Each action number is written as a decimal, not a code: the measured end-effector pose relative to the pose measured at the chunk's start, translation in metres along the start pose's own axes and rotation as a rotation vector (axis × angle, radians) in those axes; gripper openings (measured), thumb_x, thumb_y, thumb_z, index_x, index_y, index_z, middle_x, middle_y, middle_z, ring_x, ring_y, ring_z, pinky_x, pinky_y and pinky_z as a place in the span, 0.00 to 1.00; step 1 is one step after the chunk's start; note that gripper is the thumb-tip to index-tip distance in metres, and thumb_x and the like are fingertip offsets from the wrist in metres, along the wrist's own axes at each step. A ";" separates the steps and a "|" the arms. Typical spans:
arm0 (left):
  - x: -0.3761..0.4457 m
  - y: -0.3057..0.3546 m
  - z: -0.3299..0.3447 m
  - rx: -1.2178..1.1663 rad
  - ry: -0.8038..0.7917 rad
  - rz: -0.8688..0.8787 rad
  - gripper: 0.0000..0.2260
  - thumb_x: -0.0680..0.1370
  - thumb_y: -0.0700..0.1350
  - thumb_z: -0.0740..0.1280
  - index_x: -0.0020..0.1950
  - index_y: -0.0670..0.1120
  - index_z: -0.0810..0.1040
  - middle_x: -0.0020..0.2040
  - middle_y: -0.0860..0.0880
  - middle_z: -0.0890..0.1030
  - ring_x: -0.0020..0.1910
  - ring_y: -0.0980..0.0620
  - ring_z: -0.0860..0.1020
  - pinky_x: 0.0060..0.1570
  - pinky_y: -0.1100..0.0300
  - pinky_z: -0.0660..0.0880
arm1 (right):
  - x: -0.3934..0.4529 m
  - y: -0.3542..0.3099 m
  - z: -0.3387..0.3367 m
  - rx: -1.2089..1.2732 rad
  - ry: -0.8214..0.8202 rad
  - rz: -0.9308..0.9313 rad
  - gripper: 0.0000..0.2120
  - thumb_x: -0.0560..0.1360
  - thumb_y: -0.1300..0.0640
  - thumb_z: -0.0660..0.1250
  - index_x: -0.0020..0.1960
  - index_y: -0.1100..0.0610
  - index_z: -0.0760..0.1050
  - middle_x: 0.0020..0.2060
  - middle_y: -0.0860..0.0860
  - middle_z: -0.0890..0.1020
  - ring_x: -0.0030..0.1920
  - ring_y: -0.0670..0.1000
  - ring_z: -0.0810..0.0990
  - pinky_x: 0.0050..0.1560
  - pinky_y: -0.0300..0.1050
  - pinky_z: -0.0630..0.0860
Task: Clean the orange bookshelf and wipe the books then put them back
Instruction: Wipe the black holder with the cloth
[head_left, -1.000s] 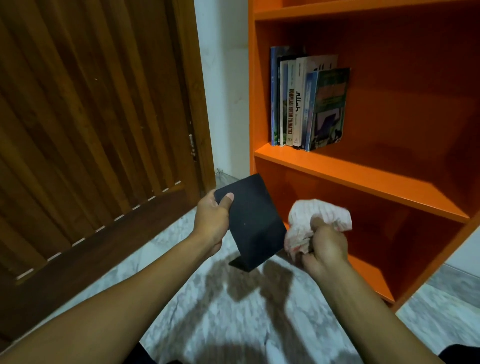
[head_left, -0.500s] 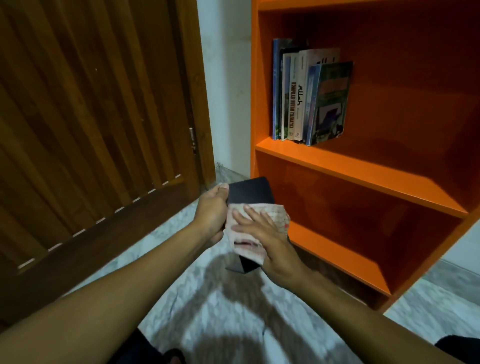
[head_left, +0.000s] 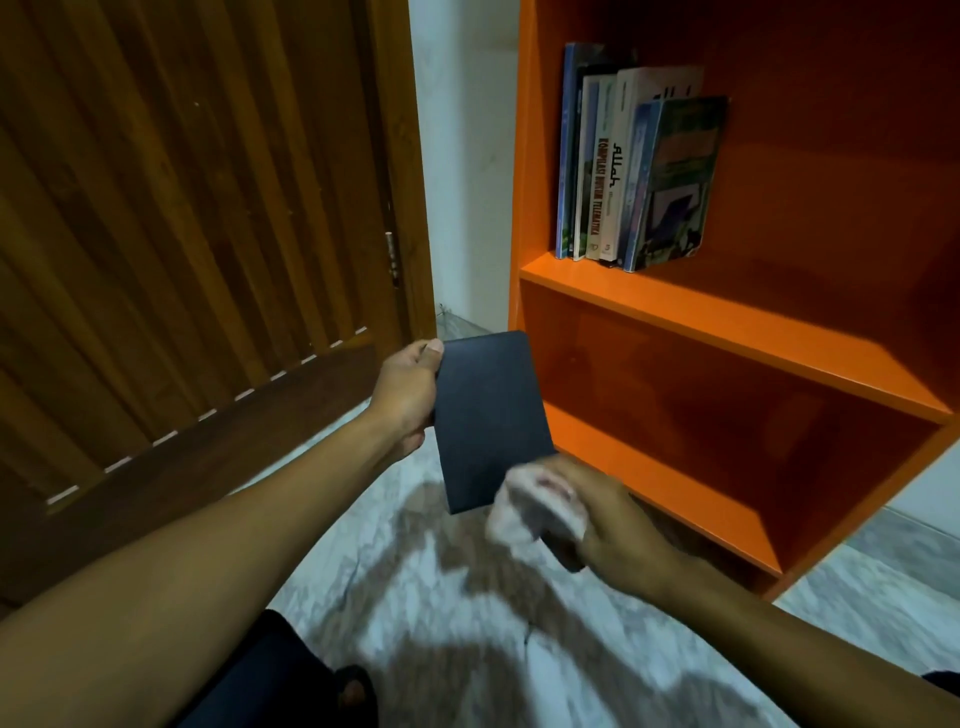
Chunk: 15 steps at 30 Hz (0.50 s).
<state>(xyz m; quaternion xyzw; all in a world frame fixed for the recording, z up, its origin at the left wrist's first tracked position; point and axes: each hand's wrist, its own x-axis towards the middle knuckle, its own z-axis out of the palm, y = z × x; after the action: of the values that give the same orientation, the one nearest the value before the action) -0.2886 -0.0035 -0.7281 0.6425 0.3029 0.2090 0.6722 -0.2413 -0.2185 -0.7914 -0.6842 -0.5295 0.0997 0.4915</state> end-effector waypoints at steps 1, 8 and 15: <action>0.001 0.000 -0.001 0.015 -0.008 0.000 0.17 0.86 0.51 0.53 0.58 0.45 0.79 0.49 0.46 0.83 0.46 0.49 0.80 0.38 0.57 0.75 | 0.006 -0.005 -0.004 0.037 0.103 0.020 0.10 0.81 0.49 0.60 0.57 0.49 0.77 0.46 0.41 0.82 0.48 0.34 0.79 0.48 0.32 0.72; -0.002 -0.006 0.005 0.119 -0.118 0.011 0.16 0.86 0.50 0.55 0.59 0.42 0.78 0.49 0.46 0.83 0.42 0.52 0.80 0.37 0.58 0.75 | 0.062 -0.006 -0.024 0.039 0.503 0.061 0.24 0.74 0.72 0.61 0.65 0.53 0.74 0.56 0.43 0.81 0.57 0.42 0.79 0.53 0.42 0.77; 0.007 -0.004 0.005 -0.085 -0.029 -0.067 0.14 0.85 0.48 0.57 0.51 0.44 0.79 0.39 0.46 0.82 0.31 0.52 0.77 0.28 0.65 0.72 | 0.035 0.007 0.019 -0.016 0.145 0.049 0.22 0.77 0.48 0.62 0.68 0.57 0.74 0.69 0.47 0.71 0.72 0.40 0.67 0.72 0.47 0.68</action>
<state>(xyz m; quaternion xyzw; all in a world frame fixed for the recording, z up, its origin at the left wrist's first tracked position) -0.2804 -0.0025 -0.7336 0.6059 0.3053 0.1894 0.7098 -0.2353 -0.1787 -0.7929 -0.7063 -0.4764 0.0574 0.5204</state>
